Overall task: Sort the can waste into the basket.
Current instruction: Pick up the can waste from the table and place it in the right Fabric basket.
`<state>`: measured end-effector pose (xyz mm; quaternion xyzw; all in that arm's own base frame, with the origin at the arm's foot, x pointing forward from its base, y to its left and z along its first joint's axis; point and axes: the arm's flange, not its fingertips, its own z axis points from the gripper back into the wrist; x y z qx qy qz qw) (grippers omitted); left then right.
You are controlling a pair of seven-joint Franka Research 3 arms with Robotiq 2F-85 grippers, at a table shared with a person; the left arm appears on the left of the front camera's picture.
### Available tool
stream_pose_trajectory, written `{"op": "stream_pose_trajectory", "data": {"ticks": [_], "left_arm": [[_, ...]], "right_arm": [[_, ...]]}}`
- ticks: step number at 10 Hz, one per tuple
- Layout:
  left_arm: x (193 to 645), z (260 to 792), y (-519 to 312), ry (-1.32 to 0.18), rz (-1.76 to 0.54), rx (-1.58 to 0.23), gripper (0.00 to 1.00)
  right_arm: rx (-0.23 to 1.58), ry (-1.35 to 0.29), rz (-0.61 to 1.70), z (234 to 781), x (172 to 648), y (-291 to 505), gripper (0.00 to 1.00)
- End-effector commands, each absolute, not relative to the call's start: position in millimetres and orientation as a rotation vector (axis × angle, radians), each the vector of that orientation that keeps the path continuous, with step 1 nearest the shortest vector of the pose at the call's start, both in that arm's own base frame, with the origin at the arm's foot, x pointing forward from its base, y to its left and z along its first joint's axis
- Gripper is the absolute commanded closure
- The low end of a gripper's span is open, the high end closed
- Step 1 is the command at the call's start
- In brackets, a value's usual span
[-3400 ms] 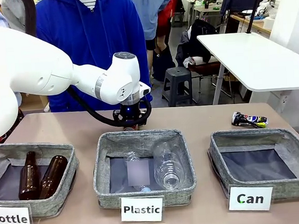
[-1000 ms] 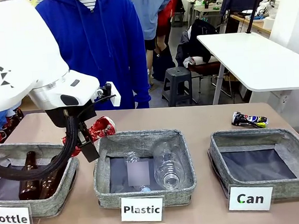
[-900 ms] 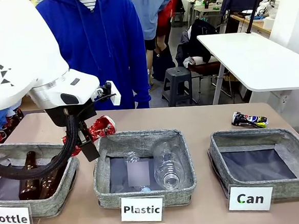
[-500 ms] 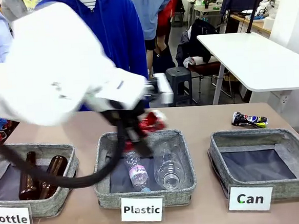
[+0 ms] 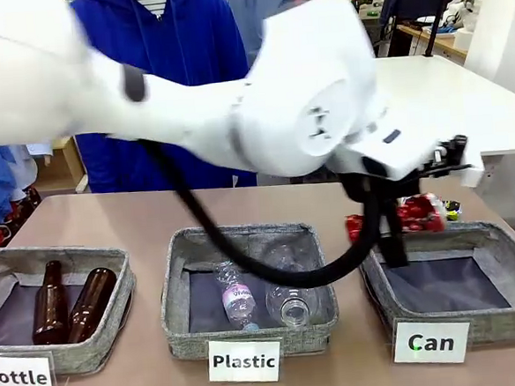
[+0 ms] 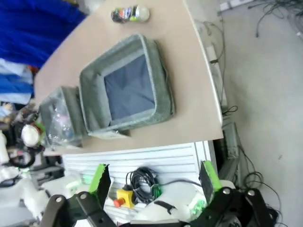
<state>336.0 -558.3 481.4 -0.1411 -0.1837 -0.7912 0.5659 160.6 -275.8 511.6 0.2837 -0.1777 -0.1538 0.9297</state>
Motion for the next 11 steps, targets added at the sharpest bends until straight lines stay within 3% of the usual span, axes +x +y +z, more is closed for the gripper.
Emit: {"op": "stream_pose_trajectory", "data": {"ticks": [1, 4, 7, 9, 10, 11], "left_arm": [[351, 478, -627, -0.431, -1.791, -0.338, 1.0], [353, 437, -701, -0.351, -1.798, -0.209, 1.0], [367, 426, -708, -0.324, -1.77, -0.191, 1.0], [370, 424, -708, -0.319, -1.764, -0.192, 0.48], [370, 424, -708, -0.32, -1.76, -0.193, 0.17], [370, 424, -707, -0.323, -1.76, -0.188, 0.39]], "right_arm": [[0.555, -0.372, -0.355, 523, 169, -272, 0.0], [0.555, -0.372, -0.355, 523, 169, -272, 0.0], [0.555, -0.372, -0.355, 523, 169, -272, 0.0], [0.555, -0.372, -0.355, 523, 169, -272, 0.0], [0.555, -0.372, -0.355, 523, 169, -272, 0.0], [0.555, -0.372, -0.355, 523, 169, -272, 0.0]]}}
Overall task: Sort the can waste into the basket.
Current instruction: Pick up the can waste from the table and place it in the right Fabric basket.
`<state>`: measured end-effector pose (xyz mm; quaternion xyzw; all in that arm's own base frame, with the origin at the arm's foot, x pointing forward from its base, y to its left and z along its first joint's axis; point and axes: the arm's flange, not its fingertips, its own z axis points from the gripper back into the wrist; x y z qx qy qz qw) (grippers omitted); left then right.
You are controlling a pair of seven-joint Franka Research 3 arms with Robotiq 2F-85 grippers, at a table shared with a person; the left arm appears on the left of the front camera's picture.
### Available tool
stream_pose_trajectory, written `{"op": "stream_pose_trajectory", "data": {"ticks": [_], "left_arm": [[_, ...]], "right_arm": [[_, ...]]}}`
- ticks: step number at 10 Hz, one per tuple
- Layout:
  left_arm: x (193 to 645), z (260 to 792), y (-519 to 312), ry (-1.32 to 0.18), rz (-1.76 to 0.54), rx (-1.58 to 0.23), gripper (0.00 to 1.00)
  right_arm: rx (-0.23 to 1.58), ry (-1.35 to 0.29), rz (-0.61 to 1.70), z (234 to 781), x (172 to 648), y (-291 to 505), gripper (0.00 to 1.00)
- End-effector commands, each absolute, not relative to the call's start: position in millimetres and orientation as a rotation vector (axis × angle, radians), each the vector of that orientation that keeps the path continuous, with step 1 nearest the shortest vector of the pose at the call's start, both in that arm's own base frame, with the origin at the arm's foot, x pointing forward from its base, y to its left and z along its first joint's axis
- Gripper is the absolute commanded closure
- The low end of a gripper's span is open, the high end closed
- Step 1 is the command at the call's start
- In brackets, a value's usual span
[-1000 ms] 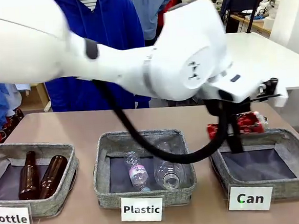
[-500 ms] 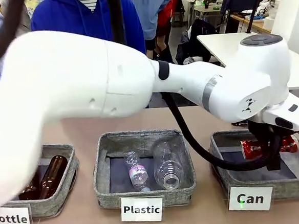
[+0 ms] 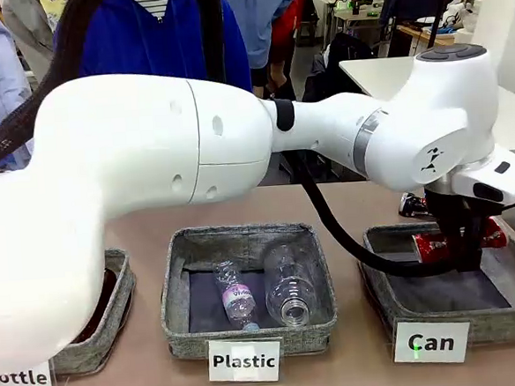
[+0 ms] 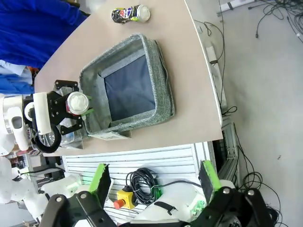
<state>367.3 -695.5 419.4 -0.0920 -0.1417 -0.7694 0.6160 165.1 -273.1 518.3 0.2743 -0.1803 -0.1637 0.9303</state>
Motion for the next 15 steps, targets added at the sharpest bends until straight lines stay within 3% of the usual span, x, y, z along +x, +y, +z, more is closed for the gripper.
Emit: {"op": "stream_pose_trajectory", "data": {"ticks": [1, 7, 8, 10, 12, 15], "left_arm": [[370, 425, -706, -0.33, -1.758, -0.19, 0.0], [373, 443, -683, -0.356, -1.73, -0.189, 0.0], [373, 458, -664, -0.298, -1.712, -0.137, 0.0], [369, 508, -597, -0.263, -1.639, -0.137, 0.0], [361, 560, -496, -0.289, -1.538, -0.266, 0.0], [362, 594, -333, -0.277, -1.228, -0.374, 0.0]], "right_arm": [[0.555, -0.372, -0.355, 523, 169, -272, 0.0], [0.555, -0.372, -0.355, 523, 169, -272, 0.0], [0.555, -0.372, -0.355, 523, 169, -272, 0.0], [0.555, -0.372, -0.355, 523, 169, -272, 0.0], [0.54, -0.426, -0.249, 537, 160, -262, 0.0], [0.695, -0.443, 0.0, 530, 217, -185, 0.0]]}}
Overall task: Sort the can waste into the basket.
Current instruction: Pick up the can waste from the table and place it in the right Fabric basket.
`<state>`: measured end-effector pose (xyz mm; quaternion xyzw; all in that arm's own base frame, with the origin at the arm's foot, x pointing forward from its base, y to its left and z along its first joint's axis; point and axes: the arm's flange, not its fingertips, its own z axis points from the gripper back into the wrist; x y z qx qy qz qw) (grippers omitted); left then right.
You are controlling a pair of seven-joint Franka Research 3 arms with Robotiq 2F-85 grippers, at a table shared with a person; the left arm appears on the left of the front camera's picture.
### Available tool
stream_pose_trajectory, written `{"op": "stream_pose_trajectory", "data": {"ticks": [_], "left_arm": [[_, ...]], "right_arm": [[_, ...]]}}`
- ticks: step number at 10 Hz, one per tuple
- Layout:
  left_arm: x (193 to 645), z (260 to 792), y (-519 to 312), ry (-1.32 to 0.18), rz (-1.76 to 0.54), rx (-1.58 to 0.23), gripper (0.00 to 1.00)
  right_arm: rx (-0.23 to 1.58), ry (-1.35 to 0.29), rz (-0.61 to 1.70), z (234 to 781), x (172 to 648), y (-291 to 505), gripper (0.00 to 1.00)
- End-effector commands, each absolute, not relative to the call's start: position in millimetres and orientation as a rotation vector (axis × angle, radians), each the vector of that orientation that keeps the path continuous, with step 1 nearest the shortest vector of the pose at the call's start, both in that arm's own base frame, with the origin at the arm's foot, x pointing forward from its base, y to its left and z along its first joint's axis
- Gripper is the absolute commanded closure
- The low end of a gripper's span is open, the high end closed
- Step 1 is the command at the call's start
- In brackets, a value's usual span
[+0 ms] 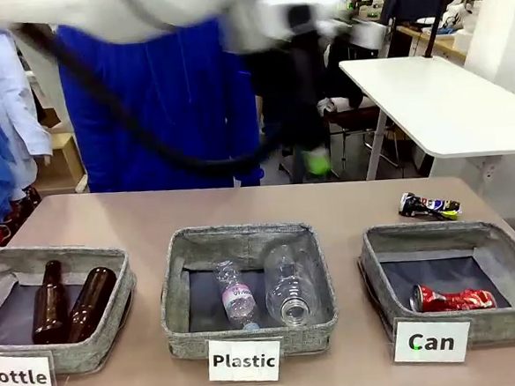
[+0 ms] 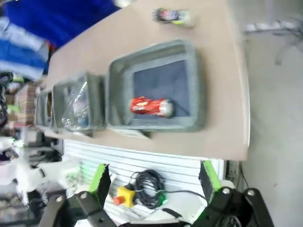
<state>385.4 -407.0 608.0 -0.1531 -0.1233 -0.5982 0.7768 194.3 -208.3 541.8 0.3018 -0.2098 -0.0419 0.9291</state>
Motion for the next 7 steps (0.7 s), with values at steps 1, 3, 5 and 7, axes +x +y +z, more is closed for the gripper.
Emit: {"op": "stream_pose_trajectory", "data": {"ticks": [1, 3, 5, 7], "left_arm": [[363, 597, -276, -0.257, -1.149, -0.485, 0.0], [362, 596, -170, -0.313, -0.914, -0.632, 0.0], [356, 573, -76, -0.321, -0.773, -0.819, 0.0], [345, 528, -3, -0.398, -0.621, -1.022, 0.0]], "right_arm": [[0.736, -0.413, 0.029, 523, 232, -154, 0.0], [0.81, -0.338, 0.113, 500, 263, -90, 0.0], [1.023, -0.167, 0.178, 467, 285, -26, 0.0], [1.229, -0.07, 0.132, 449, 304, 8, 0.0]]}}
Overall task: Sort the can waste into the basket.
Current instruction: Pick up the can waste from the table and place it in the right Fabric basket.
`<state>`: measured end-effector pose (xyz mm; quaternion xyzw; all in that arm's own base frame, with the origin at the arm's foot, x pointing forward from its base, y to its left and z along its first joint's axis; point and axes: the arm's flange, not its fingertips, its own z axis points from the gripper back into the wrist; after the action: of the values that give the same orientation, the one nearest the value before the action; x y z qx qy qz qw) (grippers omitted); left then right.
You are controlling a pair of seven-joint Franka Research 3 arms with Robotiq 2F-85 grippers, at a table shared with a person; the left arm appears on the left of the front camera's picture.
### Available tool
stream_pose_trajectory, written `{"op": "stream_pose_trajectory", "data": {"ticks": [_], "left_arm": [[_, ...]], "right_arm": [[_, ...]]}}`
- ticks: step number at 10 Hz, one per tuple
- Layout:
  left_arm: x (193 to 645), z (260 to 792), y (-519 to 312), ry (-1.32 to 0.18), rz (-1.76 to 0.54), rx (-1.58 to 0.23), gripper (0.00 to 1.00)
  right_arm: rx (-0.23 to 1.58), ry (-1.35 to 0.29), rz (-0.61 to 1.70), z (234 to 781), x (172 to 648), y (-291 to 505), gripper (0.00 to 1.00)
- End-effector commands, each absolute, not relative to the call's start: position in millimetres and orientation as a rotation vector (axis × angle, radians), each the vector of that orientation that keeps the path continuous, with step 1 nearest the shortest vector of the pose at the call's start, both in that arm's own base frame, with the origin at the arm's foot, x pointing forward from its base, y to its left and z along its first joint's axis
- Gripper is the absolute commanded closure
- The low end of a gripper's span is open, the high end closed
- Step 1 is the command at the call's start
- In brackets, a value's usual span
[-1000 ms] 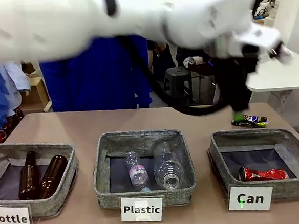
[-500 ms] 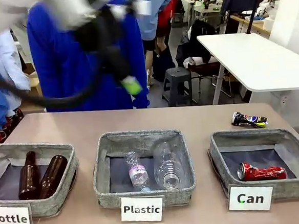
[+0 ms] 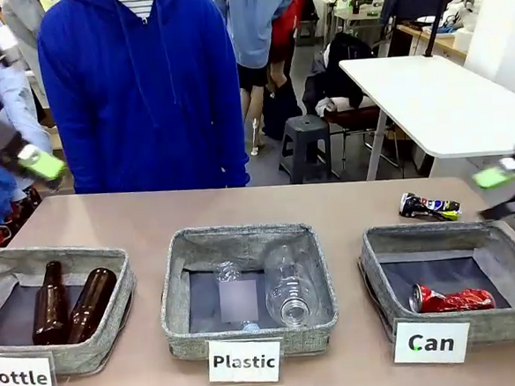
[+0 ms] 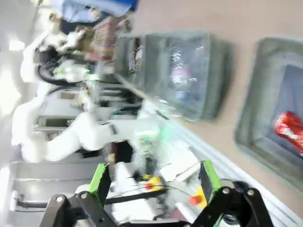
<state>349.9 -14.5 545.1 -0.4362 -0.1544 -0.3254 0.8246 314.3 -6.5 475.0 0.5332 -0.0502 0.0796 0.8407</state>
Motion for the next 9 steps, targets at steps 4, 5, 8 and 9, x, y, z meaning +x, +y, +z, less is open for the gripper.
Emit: {"op": "stream_pose_trajectory", "data": {"ticks": [4, 5, 8, 9], "left_arm": [[284, 401, 83, -0.582, -0.368, -1.253, 0.0], [280, 372, 78, -0.54, -0.346, -1.249, 0.0], [300, 425, 95, -0.568, -0.384, -1.219, 0.0], [300, 425, 95, -0.568, -0.384, -1.219, 0.0]], "right_arm": [[1.226, -0.202, 0.062, 448, 327, -17, 0.0], [1.31, -0.072, 0.048, 444, 339, -3, 0.0], [1.31, -0.072, 0.048, 444, 339, -3, 0.0], [1.31, -0.072, 0.048, 444, 339, -3, 0.0]]}}
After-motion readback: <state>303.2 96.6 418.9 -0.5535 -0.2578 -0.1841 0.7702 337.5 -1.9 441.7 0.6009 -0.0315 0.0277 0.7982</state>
